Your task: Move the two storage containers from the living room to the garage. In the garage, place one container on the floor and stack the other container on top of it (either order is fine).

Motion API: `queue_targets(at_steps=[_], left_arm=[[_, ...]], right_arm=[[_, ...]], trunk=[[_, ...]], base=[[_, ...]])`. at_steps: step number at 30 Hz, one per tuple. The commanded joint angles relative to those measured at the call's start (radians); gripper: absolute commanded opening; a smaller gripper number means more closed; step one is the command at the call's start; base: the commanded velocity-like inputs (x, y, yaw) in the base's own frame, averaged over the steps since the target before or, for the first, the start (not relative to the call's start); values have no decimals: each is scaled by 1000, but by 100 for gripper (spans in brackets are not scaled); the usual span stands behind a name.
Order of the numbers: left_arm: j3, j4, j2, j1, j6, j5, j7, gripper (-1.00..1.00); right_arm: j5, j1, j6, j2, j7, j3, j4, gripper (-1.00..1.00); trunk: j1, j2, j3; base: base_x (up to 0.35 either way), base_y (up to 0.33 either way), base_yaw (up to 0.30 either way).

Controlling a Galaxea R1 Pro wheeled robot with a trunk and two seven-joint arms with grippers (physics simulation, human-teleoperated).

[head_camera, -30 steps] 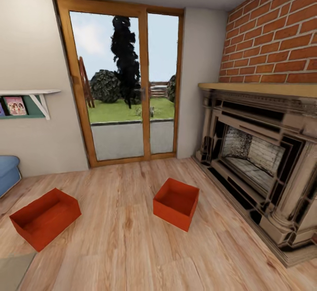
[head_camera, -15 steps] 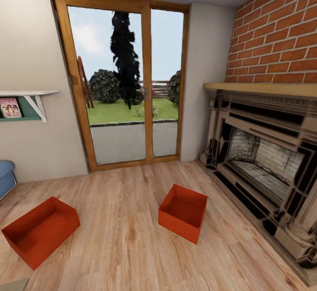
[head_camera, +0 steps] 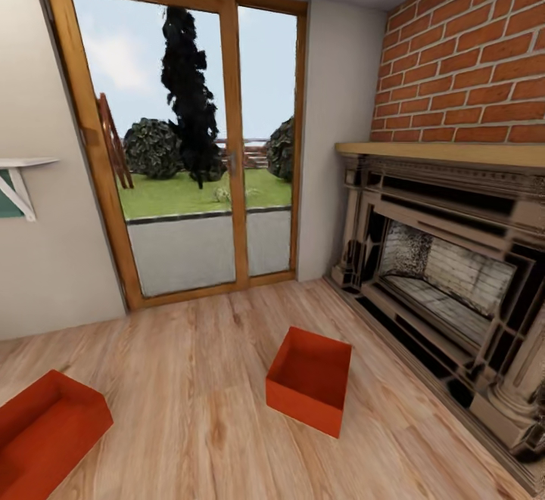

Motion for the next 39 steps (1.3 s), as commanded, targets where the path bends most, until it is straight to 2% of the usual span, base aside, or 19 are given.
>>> queue_targets(at_steps=[1,39], left_arm=[[1,-1,0,0,-1,4,0,100],[1,-1,0,0,-8,4,0,100]], right_arm=[[-10,-1,-6,0,-1,9,3,100],[-10,-1,-5,-1,-1,7,3,100]], trunk=[[1,0,-1],[1,0,-1]], base=[[308,193,-243],[306,188,-243]])
